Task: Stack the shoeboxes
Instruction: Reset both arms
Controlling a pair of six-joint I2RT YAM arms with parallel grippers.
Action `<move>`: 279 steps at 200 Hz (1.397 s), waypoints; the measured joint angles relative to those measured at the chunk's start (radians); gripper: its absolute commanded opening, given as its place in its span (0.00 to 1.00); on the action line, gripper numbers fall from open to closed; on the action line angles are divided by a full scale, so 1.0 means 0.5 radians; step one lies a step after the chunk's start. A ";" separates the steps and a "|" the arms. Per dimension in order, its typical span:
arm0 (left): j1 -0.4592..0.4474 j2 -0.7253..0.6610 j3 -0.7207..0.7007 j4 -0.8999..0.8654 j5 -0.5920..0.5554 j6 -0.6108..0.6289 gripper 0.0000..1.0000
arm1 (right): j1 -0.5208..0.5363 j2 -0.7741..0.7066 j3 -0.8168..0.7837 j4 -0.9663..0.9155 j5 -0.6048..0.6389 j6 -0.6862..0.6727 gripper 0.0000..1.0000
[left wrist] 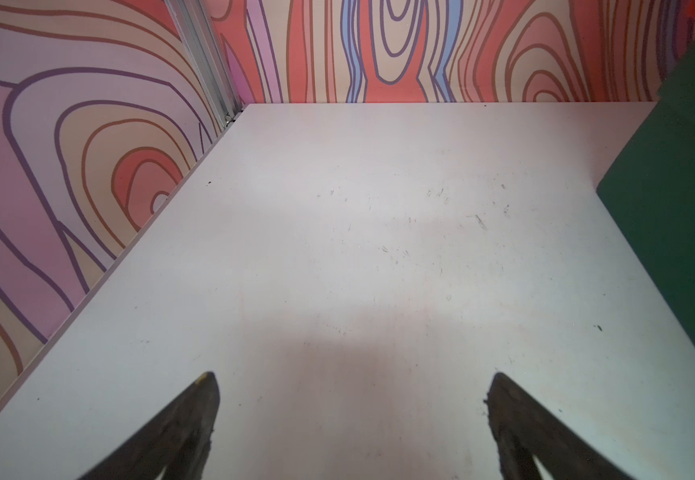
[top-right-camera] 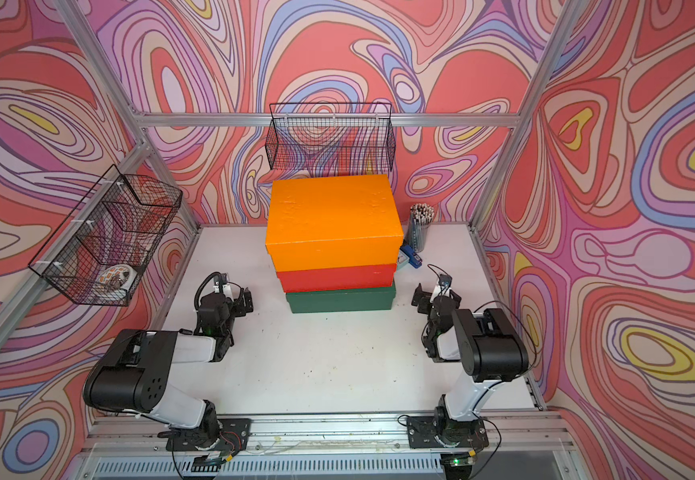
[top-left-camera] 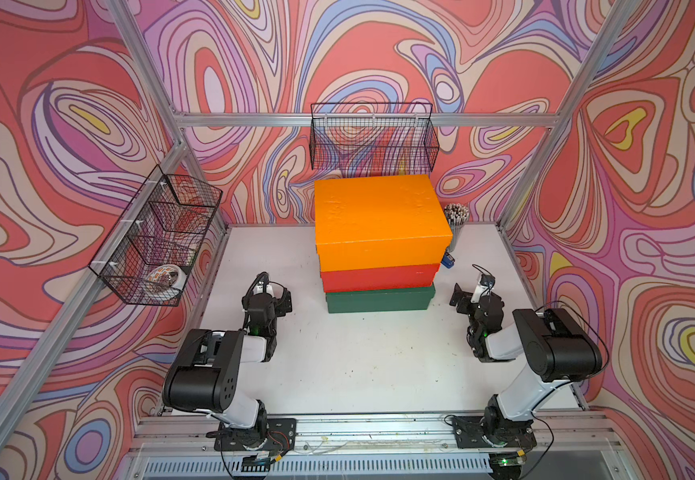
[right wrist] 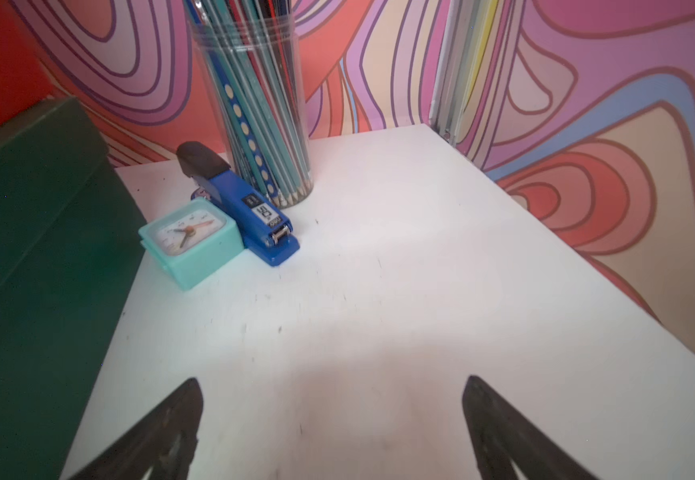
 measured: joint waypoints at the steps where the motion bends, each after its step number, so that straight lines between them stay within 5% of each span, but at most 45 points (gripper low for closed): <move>1: 0.000 0.000 0.000 0.000 0.000 -0.001 1.00 | 0.003 0.000 0.018 -0.003 -0.003 -0.003 0.98; 191: 0.011 0.000 0.017 -0.013 0.027 -0.001 1.00 | 0.037 -0.018 0.137 -0.228 -0.135 -0.067 0.98; 233: 0.011 0.000 0.017 -0.013 0.027 -0.001 1.00 | 0.012 0.007 -0.346 0.334 -0.111 -0.043 0.98; 279: 0.011 0.000 0.017 -0.013 0.027 -0.001 1.00 | 0.011 0.008 0.012 0.094 0.001 -0.007 0.98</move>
